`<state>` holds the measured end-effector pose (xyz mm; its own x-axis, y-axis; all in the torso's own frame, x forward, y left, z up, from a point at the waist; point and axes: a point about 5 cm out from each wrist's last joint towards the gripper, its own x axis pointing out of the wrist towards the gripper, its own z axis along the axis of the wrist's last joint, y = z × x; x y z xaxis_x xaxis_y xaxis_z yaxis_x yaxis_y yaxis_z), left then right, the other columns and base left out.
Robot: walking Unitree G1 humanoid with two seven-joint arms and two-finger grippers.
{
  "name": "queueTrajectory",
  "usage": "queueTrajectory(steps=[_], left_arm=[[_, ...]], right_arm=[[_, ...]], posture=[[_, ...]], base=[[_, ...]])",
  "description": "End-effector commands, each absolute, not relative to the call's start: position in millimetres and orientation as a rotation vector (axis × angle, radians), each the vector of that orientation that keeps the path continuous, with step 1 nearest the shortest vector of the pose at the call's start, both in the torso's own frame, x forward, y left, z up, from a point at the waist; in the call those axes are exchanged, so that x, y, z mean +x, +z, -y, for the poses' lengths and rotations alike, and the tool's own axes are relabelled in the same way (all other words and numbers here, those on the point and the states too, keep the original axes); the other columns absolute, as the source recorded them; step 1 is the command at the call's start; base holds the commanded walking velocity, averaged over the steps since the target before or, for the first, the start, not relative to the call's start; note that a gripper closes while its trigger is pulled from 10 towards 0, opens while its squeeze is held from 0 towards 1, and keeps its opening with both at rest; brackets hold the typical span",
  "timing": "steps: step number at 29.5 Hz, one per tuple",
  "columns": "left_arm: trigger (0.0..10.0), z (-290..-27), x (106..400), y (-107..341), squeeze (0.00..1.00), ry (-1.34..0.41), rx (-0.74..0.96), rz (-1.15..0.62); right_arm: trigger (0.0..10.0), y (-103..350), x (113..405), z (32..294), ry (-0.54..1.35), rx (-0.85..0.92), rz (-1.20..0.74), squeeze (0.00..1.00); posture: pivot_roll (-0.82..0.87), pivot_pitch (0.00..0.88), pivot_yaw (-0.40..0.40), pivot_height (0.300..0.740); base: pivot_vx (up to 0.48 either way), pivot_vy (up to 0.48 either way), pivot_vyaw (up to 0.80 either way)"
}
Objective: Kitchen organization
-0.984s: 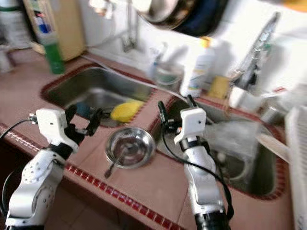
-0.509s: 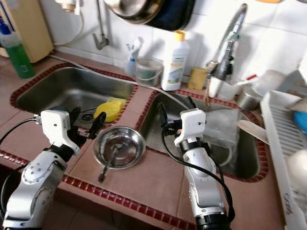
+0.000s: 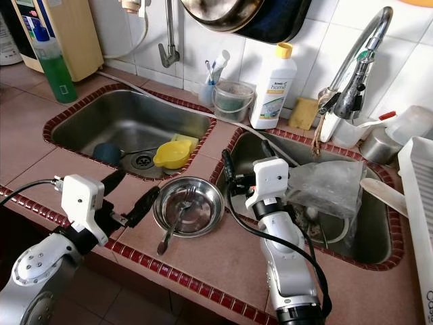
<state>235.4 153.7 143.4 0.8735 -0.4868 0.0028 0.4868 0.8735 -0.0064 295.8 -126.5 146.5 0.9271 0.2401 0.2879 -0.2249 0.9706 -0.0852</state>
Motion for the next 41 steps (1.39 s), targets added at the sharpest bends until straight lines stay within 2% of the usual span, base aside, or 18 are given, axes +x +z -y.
queueTrajectory(steps=[1,7,15,18,20,25,30,41], left_arm=[[10.0,-154.8,234.6,143.8,0.0,-0.506,-0.024,-0.008],[10.0,-154.3,236.4,148.6,0.0,-0.486,-0.073,-0.005],[10.0,-150.9,235.7,148.4,0.0,-0.502,-0.024,0.006],[10.0,-143.2,229.0,144.2,0.0,-0.556,0.018,-0.024],[10.0,-127.9,219.7,143.0,0.0,-0.632,0.041,-0.041],[10.0,-109.6,218.3,145.2,0.0,-0.67,0.051,-0.054],[10.0,-94.0,223.8,149.1,0.0,-0.675,0.069,-0.068],[10.0,-81.1,236.7,153.4,0.0,-0.61,0.095,-0.092]], right_arm=[[10.0,153.3,294.5,126.5,0.237,-0.056,0.326,0.0],[10.0,153.1,294.5,124.7,0.241,-0.05,0.324,0.0],[10.0,153.7,295.1,123.2,0.247,-0.053,0.328,0.0],[10.0,153.5,294.3,123.4,0.251,-0.055,0.327,0.0],[10.0,152.5,293.6,124.5,0.253,-0.059,0.324,0.0],[10.0,152.9,292.2,123.1,0.256,-0.06,0.326,0.0],[10.0,152.4,288.8,122.1,0.253,-0.059,0.327,0.0],[10.0,155.0,282.2,125.0,0.213,-0.049,0.33,0.0]], posture=[[0.04,0.073,-0.057,0.74],[0.04,0.073,-0.06,0.74],[0.04,0.062,-0.064,0.74],[0.04,0.061,-0.063,0.74],[0.04,0.06,-0.064,0.74],[0.03,0.061,-0.052,0.74],[0.02,0.062,-0.039,0.74],[-0.02,0.085,-0.004,0.74]], base=[[0.0,0.0,0.0],[0.0,0.0,0.0],[0.0,0.0,0.0],[0.0,0.0,0.0],[0.0,0.0,0.0],[0.0,0.0,0.0],[0.0,0.0,0.0],[0.0,0.0,0.0]])
